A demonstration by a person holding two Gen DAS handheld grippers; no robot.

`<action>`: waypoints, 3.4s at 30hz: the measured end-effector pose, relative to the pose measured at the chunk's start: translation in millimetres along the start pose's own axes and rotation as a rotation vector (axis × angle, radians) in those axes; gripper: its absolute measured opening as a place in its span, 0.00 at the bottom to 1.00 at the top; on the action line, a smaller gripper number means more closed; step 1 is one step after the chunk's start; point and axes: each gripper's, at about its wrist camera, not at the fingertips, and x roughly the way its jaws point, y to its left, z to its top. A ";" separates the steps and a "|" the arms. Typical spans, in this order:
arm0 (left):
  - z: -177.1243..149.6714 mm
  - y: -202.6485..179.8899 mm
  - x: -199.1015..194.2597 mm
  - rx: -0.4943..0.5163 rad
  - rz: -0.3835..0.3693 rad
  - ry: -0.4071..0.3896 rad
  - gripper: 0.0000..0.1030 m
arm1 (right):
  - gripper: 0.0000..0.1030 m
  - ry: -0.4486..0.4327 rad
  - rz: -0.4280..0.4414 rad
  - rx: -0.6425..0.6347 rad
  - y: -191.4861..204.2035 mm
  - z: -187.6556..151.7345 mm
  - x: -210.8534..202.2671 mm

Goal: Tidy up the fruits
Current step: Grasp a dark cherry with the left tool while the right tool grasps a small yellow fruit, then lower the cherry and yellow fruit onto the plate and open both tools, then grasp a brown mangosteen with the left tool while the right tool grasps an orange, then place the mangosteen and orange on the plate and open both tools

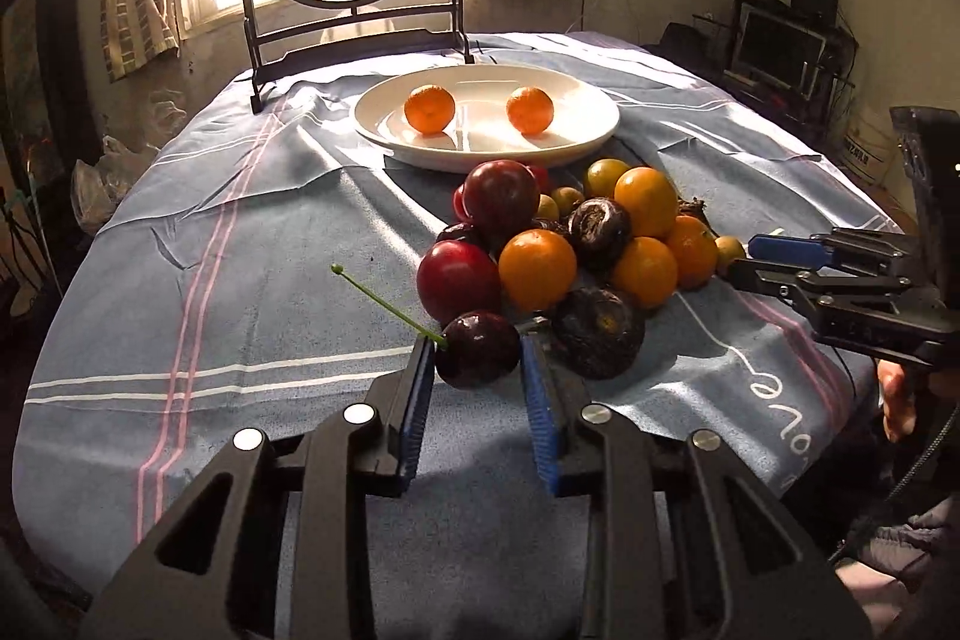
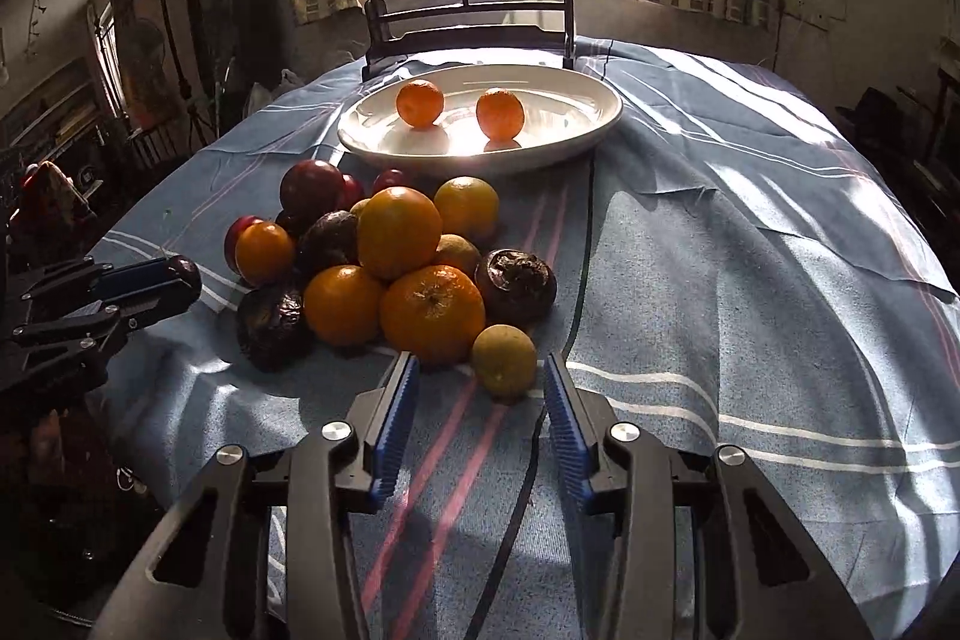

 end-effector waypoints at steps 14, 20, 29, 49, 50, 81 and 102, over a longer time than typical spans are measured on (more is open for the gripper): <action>-6.0 6.8 -0.9 -0.030 -0.011 0.003 0.28 | 0.23 -0.014 0.031 0.053 -13.1 -0.8 -6.4; 9.0 10.5 -5.2 -0.036 -0.033 -0.028 0.28 | 0.23 -0.088 0.085 0.084 -21.6 17.2 -28.8; 99.6 9.4 47.4 -0.025 -0.099 -0.018 0.28 | 0.24 -0.081 0.125 0.135 -44.3 103.2 9.3; 80.3 4.6 29.6 0.012 -0.088 -0.010 0.61 | 0.51 -0.125 0.116 0.188 -44.2 61.9 -9.8; 69.6 1.7 20.7 0.030 -0.083 -0.015 0.61 | 0.51 -0.127 0.117 0.200 -45.7 52.8 -15.1; -1.3 -21.9 -3.1 -0.016 -0.113 -0.007 0.38 | 0.51 -0.021 0.145 0.159 -3.8 16.6 13.1; 4.5 1.6 -25.3 -0.079 -0.108 -0.089 0.38 | 0.41 -0.126 0.191 0.277 -37.7 11.9 -34.1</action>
